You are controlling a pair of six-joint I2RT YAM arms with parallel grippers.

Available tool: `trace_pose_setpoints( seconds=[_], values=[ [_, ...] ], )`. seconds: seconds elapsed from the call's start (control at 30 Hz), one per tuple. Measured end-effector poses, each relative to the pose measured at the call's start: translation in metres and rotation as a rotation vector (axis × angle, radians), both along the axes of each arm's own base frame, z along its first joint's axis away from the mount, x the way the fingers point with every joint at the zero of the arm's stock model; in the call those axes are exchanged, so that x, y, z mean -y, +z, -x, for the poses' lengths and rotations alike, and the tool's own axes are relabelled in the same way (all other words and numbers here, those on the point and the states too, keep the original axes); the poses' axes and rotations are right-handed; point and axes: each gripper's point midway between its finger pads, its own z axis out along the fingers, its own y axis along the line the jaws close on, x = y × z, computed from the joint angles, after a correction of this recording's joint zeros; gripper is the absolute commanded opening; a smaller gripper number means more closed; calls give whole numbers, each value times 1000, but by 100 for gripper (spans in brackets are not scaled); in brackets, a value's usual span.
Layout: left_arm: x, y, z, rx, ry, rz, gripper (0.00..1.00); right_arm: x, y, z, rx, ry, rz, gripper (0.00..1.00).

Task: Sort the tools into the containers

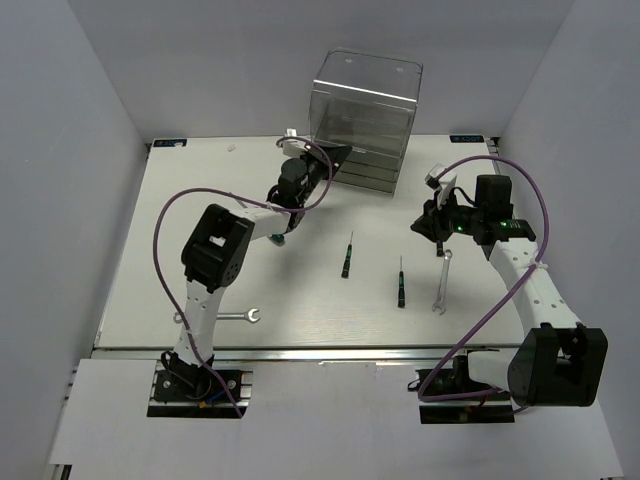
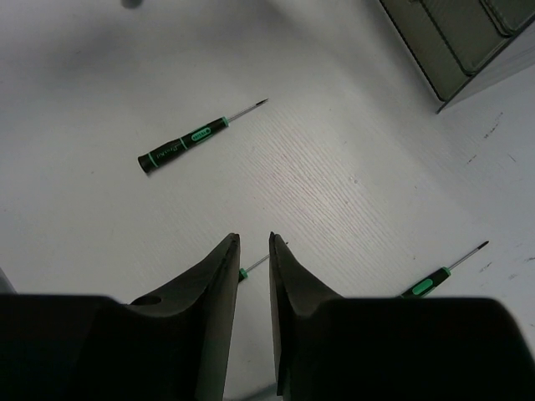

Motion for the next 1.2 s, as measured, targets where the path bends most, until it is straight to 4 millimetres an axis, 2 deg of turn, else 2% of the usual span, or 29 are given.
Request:
trace_pose_setpoints(
  seconds=[0.13,0.37,0.5,0.7,0.87,1.07,1.2],
  values=[
    [-3,24,9,39,-16,-36,0,0,-1,0,3,4,4,34],
    [-13,86,25,165,-25,-53,0,-1,-13,3,-4,45,19,47],
    [-17,103,28,208,-30,-67,0,-4,-25,3,-7,96,40,53],
    [-18,107,26,221,-42,-88,0,-18,-43,15,26,268,95,64],
    [-21,104,24,212,-40,-94,0,-39,-58,25,144,483,192,72],
    [-23,102,22,204,-36,-98,0,-63,-86,28,265,725,308,72],
    [-24,105,21,208,-34,-96,0,-73,-98,16,277,774,358,71]
  ],
)
